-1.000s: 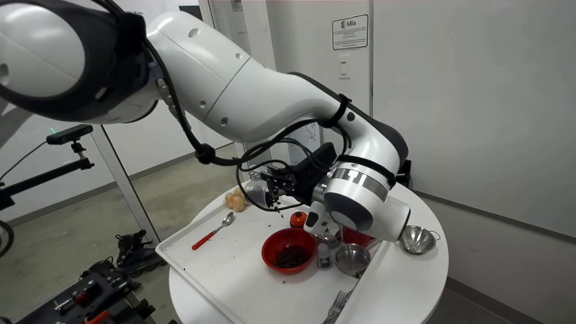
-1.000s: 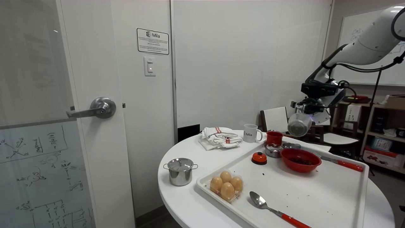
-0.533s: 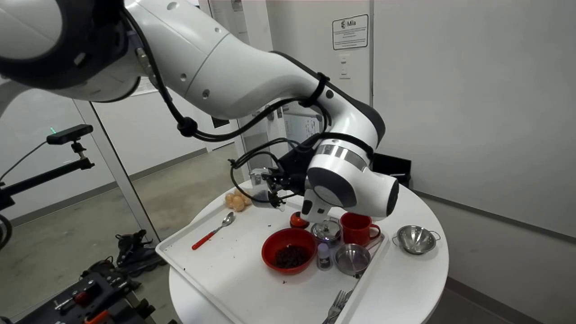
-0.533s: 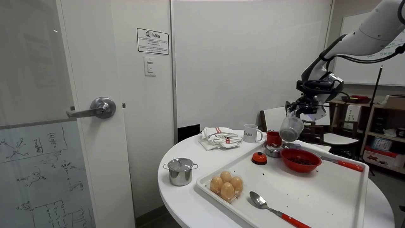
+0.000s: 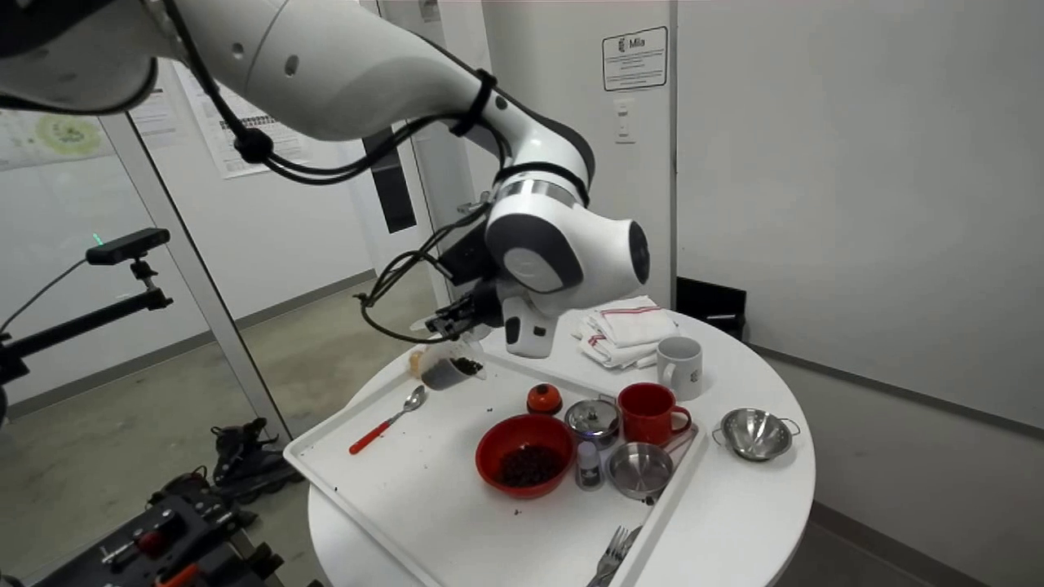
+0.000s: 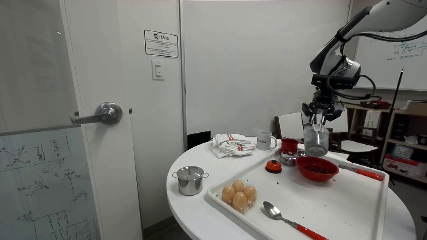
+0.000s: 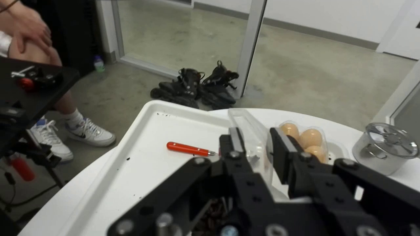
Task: Pick up the jug and pour some of its contents into the red bowl
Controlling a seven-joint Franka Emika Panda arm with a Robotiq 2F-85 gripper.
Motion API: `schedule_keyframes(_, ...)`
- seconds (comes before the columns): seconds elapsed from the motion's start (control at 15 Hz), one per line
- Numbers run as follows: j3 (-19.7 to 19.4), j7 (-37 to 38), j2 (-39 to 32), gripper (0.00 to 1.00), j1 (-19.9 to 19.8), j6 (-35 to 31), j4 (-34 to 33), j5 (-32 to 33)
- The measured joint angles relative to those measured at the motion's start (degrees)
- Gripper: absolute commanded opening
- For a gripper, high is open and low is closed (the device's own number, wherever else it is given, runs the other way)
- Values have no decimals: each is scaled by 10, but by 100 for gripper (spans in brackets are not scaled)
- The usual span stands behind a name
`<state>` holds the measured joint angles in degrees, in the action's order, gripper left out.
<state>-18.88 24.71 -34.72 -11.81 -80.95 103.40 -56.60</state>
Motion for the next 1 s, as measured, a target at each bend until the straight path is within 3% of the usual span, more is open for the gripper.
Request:
schedule_keyframes(0.53, 61, -6, 113, 10, 111, -299, 151, 83)
schedule_keyframes(1.0, 129, 13, 101, 9, 142, -480, 210, 81)
